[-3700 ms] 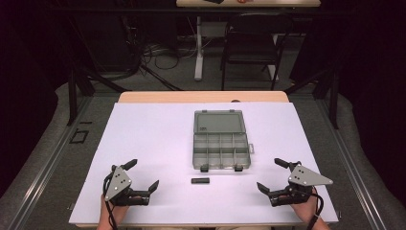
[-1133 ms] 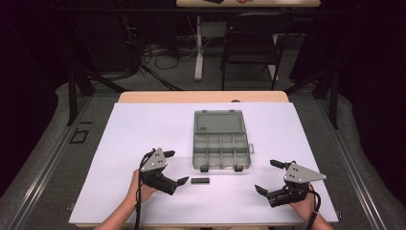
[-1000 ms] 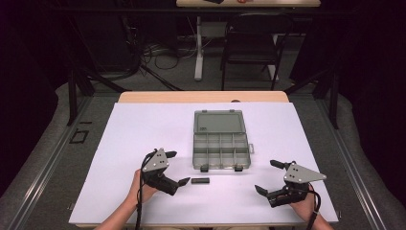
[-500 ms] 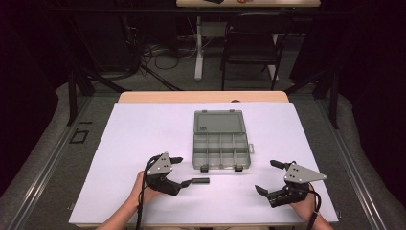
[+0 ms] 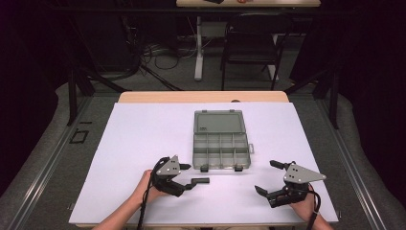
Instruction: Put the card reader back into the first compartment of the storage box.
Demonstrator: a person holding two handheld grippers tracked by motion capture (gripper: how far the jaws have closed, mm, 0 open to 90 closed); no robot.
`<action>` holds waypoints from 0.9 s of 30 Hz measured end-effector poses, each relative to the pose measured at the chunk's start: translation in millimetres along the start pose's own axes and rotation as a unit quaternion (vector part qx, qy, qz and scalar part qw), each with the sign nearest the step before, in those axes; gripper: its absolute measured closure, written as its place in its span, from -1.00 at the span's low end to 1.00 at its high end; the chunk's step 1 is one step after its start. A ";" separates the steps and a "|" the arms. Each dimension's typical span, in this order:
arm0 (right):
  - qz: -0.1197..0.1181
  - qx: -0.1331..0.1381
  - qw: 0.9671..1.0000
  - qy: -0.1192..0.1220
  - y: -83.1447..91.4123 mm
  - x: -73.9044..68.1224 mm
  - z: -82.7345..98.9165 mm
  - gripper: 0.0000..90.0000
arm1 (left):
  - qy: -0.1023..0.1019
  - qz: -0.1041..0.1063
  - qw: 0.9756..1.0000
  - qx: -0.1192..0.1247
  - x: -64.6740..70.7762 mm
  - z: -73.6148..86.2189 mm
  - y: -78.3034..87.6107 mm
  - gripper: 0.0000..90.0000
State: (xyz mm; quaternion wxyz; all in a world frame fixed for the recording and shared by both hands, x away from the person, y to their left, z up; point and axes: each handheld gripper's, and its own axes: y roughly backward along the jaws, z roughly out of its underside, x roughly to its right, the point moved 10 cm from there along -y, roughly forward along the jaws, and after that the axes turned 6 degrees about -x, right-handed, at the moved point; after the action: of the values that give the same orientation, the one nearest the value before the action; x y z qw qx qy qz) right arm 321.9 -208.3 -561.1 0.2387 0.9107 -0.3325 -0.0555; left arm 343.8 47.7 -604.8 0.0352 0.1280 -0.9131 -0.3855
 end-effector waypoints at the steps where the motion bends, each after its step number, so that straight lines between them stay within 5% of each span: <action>1: 0.001 -0.001 1.000 0.000 0.3 -0.5 0.1 -1.00 | -0.008 0.007 1.000 -0.009 0.8 -0.4 -4.2 -0.21; 12: -0.002 -0.002 1.000 0.001 0.0 -1.0 0.7 -1.00 | -0.041 0.037 0.997 -0.057 0.2 -1.2 -18.2 0.28; 27: -0.002 -0.005 1.000 0.001 -0.5 -1.3 1.5 -1.00 | -0.068 0.070 0.990 -0.100 -4.7 4.1 -29.5 0.49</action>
State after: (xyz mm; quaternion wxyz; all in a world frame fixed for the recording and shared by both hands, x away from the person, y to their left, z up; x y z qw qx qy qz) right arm 320.8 -207.7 -562.7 0.2432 0.9103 -0.3302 -0.0566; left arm 353.8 32.0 -628.6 0.0124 0.0326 -0.8771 -0.4791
